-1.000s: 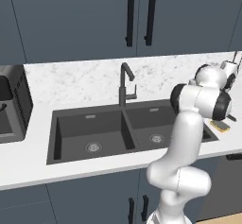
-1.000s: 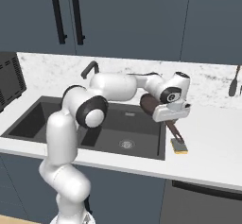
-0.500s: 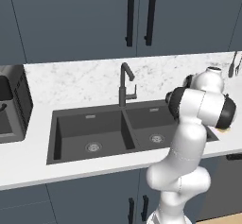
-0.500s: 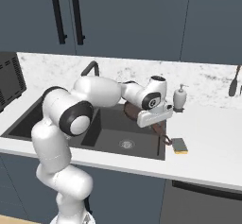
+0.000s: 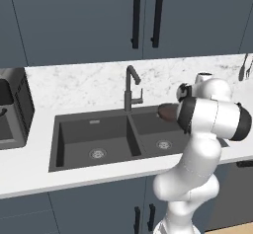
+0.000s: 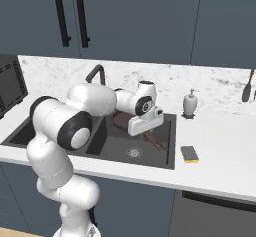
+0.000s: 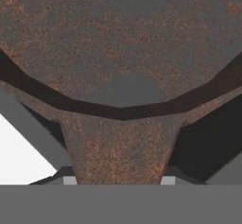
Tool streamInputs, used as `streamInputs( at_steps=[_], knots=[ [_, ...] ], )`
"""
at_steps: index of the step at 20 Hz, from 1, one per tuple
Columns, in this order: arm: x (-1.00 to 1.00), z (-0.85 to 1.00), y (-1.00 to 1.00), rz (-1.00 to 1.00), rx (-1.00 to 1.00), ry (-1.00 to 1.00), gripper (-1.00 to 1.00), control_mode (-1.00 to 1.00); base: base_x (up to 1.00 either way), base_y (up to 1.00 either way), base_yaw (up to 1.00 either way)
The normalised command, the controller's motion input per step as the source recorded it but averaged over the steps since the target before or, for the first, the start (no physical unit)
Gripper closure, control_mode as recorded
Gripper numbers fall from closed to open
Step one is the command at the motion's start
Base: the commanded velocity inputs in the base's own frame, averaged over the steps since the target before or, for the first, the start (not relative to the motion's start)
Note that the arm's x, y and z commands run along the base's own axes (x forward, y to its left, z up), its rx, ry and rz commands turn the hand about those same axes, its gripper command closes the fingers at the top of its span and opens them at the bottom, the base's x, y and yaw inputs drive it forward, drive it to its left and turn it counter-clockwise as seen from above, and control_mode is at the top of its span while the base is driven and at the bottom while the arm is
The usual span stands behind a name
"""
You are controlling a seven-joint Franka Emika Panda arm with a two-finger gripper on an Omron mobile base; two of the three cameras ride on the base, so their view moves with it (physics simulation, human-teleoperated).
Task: Pick the pan and sponge and place them into the sink. Then turn on the water.
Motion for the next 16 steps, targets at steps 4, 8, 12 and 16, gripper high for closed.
streamInputs(
  at_steps=[4,8,12,16],
  knots=[
    [0.17,-0.33,0.33,0.13,0.00,0.16,1.00,-1.00,0.00,0.00,0.00],
    [0.14,-0.42,0.14,0.11,0.01,0.06,1.00,-1.00,0.00,0.00,0.00],
    [0.13,-0.47,0.07,0.10,0.04,0.00,1.00,-1.00,0.00,0.00,0.00],
    [0.11,-0.49,0.05,0.08,0.03,0.00,1.00,-1.00,0.00,0.00,0.00]
  ],
)
